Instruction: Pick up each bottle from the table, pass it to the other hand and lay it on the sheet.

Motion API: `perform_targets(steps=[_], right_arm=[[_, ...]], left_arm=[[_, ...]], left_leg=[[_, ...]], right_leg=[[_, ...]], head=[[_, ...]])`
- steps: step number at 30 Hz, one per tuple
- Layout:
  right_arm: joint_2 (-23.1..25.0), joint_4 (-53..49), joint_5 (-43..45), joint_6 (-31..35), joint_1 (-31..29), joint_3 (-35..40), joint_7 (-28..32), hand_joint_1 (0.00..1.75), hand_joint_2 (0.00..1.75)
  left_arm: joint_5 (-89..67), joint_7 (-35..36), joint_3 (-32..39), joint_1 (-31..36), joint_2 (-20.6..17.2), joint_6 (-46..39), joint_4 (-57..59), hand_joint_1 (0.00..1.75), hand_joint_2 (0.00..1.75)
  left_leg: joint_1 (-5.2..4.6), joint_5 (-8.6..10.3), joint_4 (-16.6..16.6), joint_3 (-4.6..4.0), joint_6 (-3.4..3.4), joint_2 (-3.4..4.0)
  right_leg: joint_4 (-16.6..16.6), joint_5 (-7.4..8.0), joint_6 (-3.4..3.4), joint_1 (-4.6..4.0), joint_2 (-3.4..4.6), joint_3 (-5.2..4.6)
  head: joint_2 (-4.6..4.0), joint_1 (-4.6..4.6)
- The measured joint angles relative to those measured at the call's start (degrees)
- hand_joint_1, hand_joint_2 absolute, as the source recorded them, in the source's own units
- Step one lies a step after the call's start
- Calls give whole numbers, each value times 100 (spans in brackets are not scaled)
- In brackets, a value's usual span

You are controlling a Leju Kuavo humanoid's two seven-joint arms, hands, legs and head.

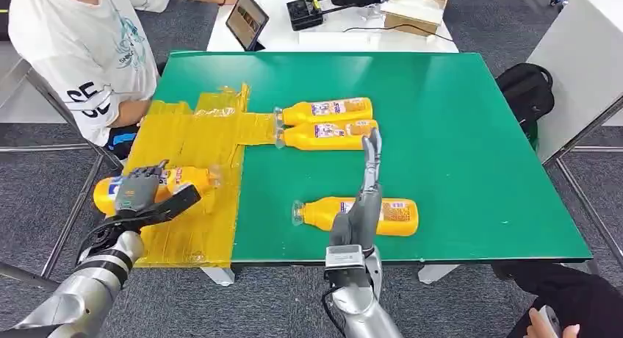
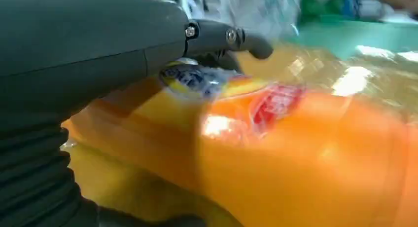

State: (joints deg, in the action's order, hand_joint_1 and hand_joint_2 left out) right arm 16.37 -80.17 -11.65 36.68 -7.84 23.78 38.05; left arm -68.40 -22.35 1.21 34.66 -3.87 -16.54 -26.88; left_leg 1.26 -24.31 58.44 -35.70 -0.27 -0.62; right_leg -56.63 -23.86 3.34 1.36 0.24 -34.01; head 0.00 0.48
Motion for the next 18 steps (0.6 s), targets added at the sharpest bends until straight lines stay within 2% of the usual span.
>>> perform_targets(steps=[6,15,18], right_arm=[[7,247,52,-57,-79,-7,0,0,0],[24,494,173,-111,-123,-39,0,0,0],[26,551,188,-125,-124,-52,0,0,0]], left_arm=[[1211,-730,522,26,103,907,-46,0,0],[2846,-1162,773,-117,319,1899,-415,0,0],[2987,-1186,804,-171,365,1991,-525,0,0]], left_leg=[[-3,5,-1,25,6,-52],[-2,13,-1,36,1,-47],[-1,13,-1,34,0,-44]], right_leg=[[4,-12,11,2,-37,37],[3,-6,11,1,-34,48],[2,-6,11,1,-34,47]], head=[[0,-2],[0,-2],[0,-2]])
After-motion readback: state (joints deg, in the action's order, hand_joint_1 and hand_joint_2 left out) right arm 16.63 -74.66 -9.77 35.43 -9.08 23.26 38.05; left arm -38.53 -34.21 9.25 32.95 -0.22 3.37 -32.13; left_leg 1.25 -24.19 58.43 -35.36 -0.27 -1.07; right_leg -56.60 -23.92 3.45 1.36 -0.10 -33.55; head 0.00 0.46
